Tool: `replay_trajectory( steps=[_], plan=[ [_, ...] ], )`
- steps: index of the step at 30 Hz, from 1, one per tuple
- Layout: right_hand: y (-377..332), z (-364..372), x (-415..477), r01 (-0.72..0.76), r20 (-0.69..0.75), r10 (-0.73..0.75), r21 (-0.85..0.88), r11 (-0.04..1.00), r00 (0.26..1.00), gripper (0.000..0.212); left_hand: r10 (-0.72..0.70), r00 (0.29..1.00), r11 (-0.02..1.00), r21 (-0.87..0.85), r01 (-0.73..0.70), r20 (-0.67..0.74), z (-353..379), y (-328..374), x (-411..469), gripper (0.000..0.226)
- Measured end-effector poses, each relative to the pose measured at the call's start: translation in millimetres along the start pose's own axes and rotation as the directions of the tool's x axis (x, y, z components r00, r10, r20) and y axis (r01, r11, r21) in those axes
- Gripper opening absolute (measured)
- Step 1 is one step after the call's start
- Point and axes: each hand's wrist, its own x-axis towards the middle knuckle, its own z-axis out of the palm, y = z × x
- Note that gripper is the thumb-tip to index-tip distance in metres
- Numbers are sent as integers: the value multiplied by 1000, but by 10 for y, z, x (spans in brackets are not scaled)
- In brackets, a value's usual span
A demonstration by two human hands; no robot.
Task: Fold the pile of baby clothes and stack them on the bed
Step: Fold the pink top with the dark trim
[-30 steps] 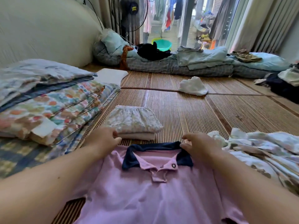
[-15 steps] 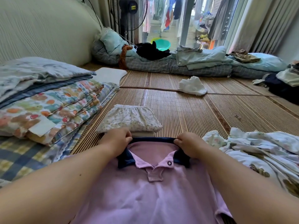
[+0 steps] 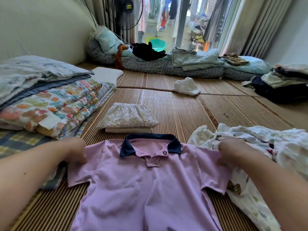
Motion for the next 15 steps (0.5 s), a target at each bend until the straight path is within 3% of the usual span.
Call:
replay_trajectory(
  steps=[2, 4, 6, 8, 10, 12, 15],
  plan=[
    [-37, -109, -100, 0, -46, 7, 153, 988, 999, 22, 10, 1000, 998, -66, -10, -6, -103, -31, -13, 16],
    [-64, -223, -156, 11, -112, 22, 283, 959, 993, 22, 13, 999, 954, -298, -21, -29, -238, -84, -43, 12],
    [-135, -331, -195, 43, -150, 26, 439, 897, 988, 18, 36, 999, 799, -599, -50, -35, -393, -85, -129, 7],
    [-277, -426, -233, 71, -105, -2, 660, 748, 994, 16, 123, 992, 590, -805, -53, 25, -538, 32, -252, 8],
    [-508, -482, -257, 53, -34, -43, 812, 582, 998, 15, 242, 968, 489, -870, -59, 70, -646, 280, -385, 13],
    [-794, -462, -255, 21, 35, -98, 855, 519, 995, 15, 359, 929, 398, -915, -64, 91, -655, 609, -461, 9],
    [-1155, -298, -234, -66, 198, -249, 888, 454, 948, 15, 422, 895, 397, -917, -36, 148, -500, 1062, -458, 26]
  ],
)
